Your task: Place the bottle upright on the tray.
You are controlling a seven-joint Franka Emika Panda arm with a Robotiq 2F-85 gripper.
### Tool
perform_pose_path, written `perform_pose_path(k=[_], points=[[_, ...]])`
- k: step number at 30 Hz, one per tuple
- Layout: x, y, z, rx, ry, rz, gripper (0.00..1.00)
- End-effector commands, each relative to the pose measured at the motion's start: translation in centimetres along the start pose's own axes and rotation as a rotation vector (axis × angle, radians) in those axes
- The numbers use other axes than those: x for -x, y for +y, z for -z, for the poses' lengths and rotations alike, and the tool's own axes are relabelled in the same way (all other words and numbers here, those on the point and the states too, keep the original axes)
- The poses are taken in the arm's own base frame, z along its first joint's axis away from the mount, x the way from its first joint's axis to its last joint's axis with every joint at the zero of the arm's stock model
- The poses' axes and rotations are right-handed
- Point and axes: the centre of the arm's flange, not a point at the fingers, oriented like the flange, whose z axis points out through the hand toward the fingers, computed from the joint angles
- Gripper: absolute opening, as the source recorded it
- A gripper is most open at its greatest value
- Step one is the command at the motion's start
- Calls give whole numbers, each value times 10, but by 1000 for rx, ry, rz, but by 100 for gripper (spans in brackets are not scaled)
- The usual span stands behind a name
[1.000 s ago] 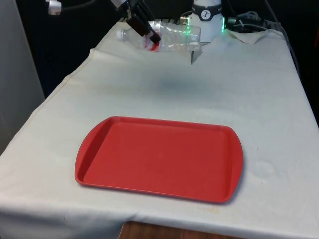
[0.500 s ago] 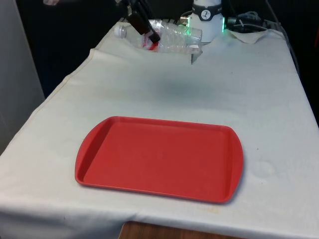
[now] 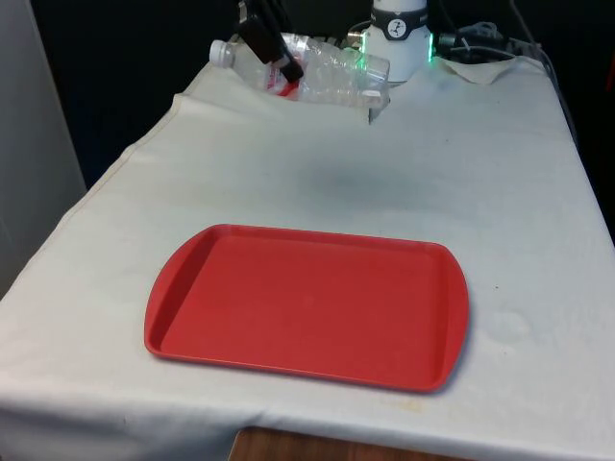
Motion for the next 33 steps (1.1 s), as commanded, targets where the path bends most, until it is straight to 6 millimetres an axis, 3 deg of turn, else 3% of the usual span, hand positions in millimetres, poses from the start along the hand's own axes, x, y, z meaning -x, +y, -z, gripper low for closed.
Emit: perform_pose_path(k=[1, 33], points=[[3, -5, 2, 8, 8, -7, 34], [32, -90, -12, 15, 121, -9, 34]])
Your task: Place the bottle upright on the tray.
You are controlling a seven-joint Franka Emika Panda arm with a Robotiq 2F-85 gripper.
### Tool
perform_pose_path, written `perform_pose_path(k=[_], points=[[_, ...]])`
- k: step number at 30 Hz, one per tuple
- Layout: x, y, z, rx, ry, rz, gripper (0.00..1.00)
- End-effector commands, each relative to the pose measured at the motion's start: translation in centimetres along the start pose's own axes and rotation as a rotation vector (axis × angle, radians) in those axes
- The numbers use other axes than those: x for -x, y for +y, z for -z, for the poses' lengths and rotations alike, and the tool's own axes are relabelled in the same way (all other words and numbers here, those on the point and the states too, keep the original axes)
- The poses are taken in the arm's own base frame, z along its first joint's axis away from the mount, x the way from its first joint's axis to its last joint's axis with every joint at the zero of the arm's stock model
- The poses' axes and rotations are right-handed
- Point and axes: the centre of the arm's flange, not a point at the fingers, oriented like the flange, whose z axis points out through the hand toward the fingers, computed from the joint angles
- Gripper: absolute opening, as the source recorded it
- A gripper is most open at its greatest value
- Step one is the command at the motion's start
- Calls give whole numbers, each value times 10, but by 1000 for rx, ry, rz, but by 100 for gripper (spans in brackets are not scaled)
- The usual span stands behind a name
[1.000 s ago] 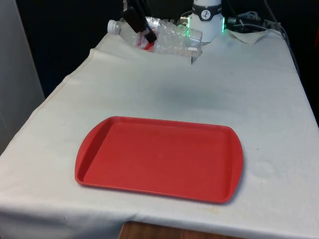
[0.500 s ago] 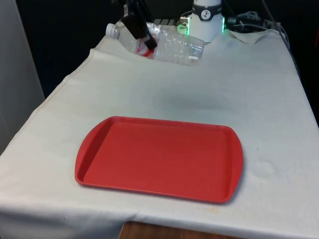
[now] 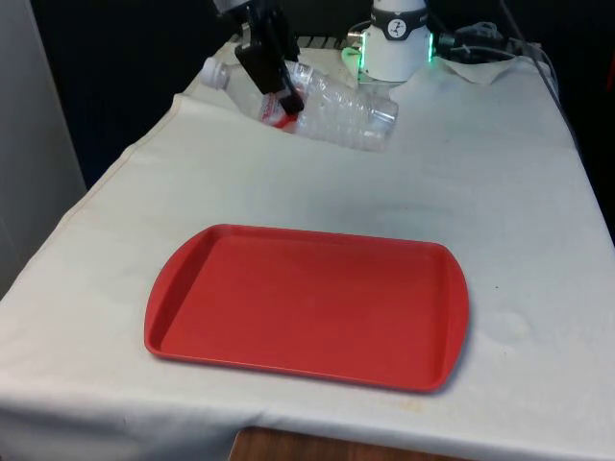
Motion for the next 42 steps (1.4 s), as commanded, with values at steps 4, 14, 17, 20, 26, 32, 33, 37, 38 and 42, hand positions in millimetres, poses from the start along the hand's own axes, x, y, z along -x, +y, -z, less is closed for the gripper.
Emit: perform_pose_path(k=[4, 14, 17, 20, 26, 32, 33, 37, 38, 42], points=[[5, -14, -4, 6, 10, -3, 34], [10, -28, -10, 15, 53, -2, 34], [10, -30, -9, 12, 60, 3, 34], [9, -30, -10, 13, 60, 3, 34], [9, -31, -10, 9, 60, 4, 34], [8, -31, -12, 13, 80, 4, 34], [8, -32, -13, 16, 89, 5, 34], [8, -32, -14, 21, 107, 7, 34], [7, -32, -15, 24, 114, 7, 34], [8, -33, -17, 32, 148, 10, 34]])
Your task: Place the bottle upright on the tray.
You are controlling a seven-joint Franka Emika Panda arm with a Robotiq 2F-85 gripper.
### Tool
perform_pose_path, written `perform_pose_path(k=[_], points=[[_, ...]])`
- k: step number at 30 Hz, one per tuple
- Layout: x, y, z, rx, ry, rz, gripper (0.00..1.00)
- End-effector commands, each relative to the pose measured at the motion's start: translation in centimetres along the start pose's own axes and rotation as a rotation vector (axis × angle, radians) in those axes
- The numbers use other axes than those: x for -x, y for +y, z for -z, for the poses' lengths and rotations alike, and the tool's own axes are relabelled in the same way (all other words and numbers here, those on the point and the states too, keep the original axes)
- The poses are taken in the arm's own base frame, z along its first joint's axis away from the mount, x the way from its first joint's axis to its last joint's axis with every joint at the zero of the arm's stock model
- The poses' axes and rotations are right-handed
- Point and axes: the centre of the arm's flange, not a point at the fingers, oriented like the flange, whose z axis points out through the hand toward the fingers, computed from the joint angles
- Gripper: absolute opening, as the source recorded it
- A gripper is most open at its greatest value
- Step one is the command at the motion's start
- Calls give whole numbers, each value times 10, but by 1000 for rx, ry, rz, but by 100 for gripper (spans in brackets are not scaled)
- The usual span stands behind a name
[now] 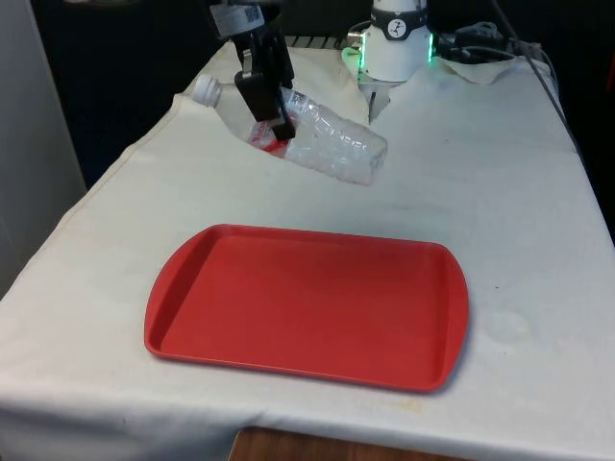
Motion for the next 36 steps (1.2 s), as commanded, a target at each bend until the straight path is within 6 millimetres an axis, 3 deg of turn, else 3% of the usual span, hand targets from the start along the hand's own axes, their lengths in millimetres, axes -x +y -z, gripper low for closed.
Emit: perform_pose_path(k=[1, 36], points=[[2, -2, -1, -5, 16, -4, 34], [14, -10, -13, 53, 246, -37, 34]])
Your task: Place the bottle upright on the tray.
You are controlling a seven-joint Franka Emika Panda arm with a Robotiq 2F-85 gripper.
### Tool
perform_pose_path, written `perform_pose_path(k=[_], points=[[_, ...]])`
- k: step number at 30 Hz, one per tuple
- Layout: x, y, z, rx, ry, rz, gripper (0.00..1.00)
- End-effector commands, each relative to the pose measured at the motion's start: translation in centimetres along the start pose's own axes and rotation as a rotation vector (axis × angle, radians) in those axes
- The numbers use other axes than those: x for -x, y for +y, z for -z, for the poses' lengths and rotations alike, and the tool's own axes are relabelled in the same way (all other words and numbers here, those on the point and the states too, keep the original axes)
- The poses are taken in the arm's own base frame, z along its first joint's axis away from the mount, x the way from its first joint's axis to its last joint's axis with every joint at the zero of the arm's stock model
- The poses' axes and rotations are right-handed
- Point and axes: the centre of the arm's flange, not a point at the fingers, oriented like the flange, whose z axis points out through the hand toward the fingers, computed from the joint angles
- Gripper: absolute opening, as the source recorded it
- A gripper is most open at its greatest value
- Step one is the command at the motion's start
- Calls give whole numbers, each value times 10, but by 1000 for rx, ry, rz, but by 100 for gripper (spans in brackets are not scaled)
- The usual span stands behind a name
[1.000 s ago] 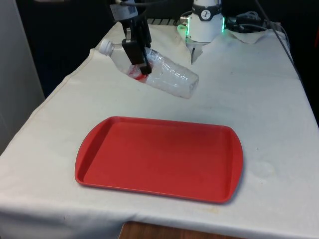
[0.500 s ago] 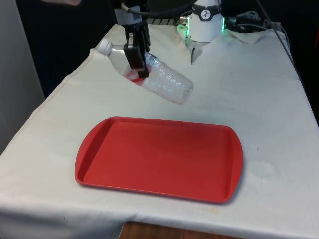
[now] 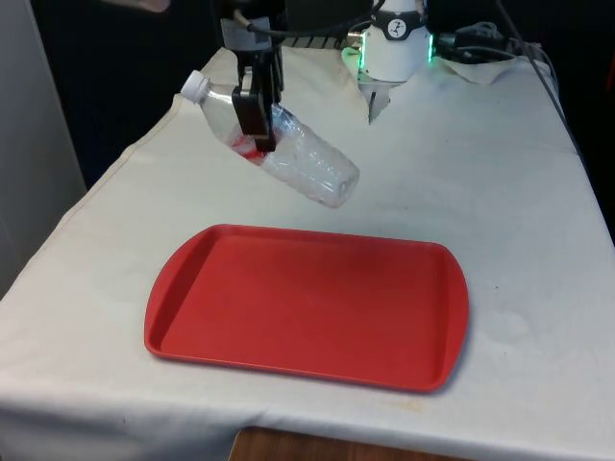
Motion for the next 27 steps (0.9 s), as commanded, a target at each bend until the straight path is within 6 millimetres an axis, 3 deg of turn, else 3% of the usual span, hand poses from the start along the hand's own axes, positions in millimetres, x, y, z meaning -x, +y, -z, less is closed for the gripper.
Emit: perform_pose_path(k=[1, 27], points=[[0, -1, 1, -9, 12, -11, 34], [-3, -4, 0, 10, 194, -85, 34]])
